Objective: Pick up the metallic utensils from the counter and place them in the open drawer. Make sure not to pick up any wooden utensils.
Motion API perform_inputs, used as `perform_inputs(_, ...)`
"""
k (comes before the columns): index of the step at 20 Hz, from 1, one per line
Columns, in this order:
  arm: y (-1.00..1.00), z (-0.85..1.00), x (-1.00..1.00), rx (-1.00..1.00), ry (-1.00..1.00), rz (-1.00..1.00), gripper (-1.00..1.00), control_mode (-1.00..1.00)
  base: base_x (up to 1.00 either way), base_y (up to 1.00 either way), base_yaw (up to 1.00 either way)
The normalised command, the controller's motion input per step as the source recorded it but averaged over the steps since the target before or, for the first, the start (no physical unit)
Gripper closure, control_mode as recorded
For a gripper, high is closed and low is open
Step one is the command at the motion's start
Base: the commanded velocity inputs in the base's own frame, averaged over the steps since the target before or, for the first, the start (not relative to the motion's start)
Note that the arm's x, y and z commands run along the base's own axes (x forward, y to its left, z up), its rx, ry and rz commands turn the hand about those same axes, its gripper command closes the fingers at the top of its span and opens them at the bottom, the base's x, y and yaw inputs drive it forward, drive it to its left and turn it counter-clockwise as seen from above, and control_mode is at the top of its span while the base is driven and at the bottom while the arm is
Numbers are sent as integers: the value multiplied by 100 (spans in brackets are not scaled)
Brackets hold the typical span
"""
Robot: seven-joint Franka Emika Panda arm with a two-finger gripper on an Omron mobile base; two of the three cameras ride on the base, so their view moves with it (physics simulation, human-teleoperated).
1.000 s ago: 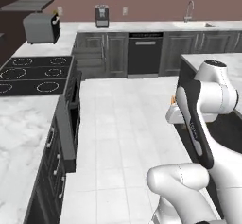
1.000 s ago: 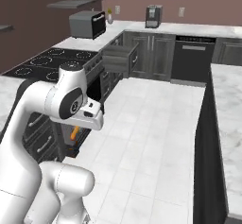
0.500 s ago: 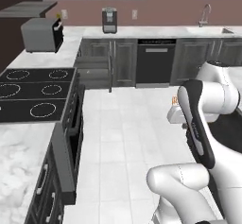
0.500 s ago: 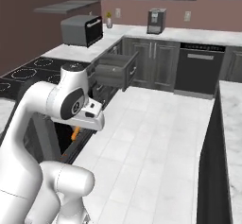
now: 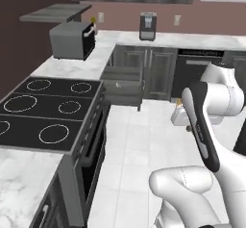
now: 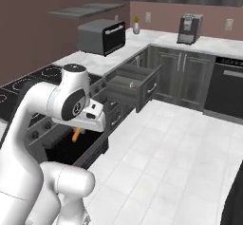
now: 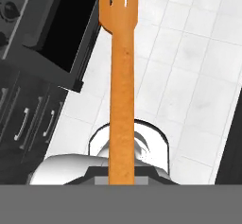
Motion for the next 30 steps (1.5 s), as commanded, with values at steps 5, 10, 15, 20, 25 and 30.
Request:
perform_inputs(5,0,0,0,0,0,0,100,100,100,-7,33)
perform_inputs(10,0,0,0,0,0,0,100,100,100,-32,23)
perform_inputs(15,0,0,0,0,0,0,100,100,100,-53,16)
perform_inputs(20,0,0,0,0,0,0,100,100,100,-32,8)
perform_inputs(25,0,0,0,0,0,0,100,100,70,1,-8)
perform_inputs(30,0,0,0,0,0,0,100,100,22,11,-32)
